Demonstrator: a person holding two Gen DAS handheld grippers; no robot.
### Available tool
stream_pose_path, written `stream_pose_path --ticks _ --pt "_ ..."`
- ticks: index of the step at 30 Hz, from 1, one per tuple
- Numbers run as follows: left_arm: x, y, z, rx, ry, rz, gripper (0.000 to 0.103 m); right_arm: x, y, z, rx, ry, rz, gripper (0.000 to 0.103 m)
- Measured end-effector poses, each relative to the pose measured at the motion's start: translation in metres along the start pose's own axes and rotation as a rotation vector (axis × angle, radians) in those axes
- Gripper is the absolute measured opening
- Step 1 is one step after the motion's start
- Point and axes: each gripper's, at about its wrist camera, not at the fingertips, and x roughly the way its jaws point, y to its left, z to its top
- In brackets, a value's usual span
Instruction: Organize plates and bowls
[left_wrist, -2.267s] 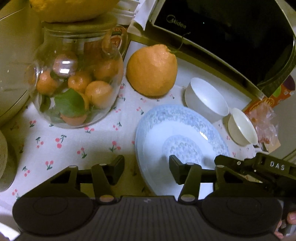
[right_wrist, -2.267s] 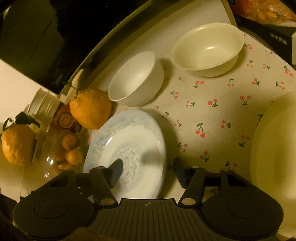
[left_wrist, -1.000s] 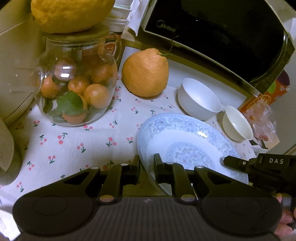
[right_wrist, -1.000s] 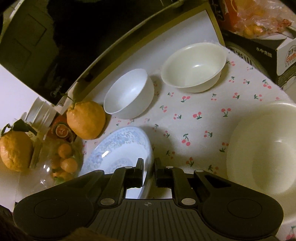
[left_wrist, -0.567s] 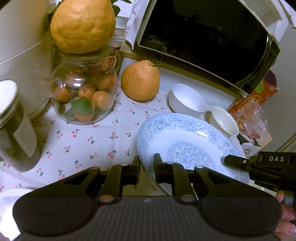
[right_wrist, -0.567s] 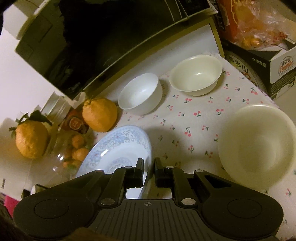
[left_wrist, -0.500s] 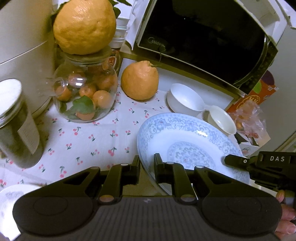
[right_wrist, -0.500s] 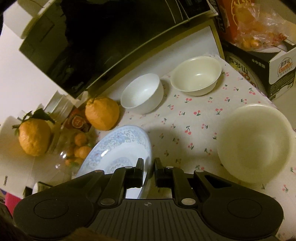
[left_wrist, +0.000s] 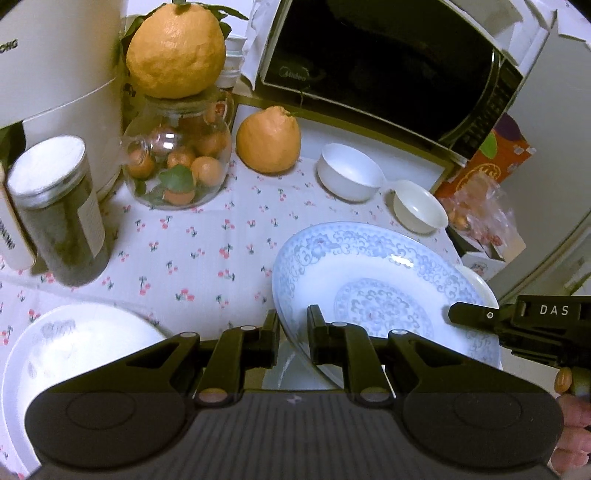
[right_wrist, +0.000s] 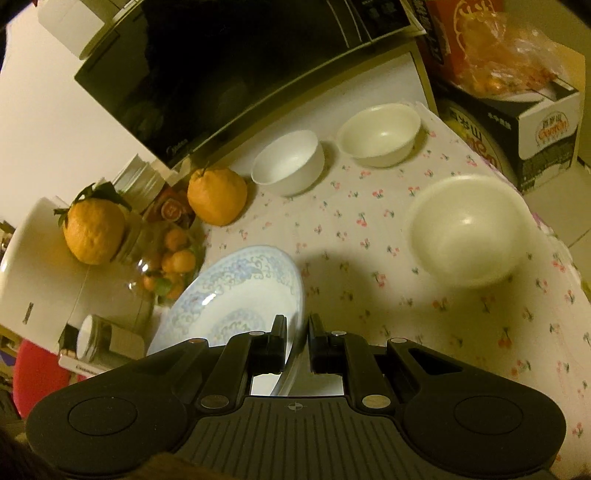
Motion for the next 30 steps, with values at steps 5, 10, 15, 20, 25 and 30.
stream_pose_path --ticks 5,10,15,20,25,30 --pt "-0.002 -0.001 -0.013 0.001 0.019 -0.002 0.013 -0.006 -0.005 -0.012 -0.008 0.022 -0.020 0.013" --pt "-0.005 0.001 -0.024 0.005 0.034 0.004 0.013 -0.006 -0.008 -0.024 -0.031 0.059 -0.044 0.013" --pt "-0.005 0.003 -0.031 0.024 0.050 0.017 0.013 -0.003 -0.010 -0.034 -0.036 0.101 -0.054 0.012" --pt "-0.006 -0.002 -0.037 0.076 0.047 0.034 0.013 0.000 -0.015 -0.039 -0.033 0.131 -0.069 0.012" --pt "-0.004 -0.006 -0.040 0.112 0.048 0.051 0.013 0.001 -0.017 -0.044 -0.045 0.148 -0.082 0.012" --pt "-0.001 -0.007 -0.043 0.129 0.056 0.065 0.013 0.004 -0.017 -0.046 -0.049 0.163 -0.093 0.013"
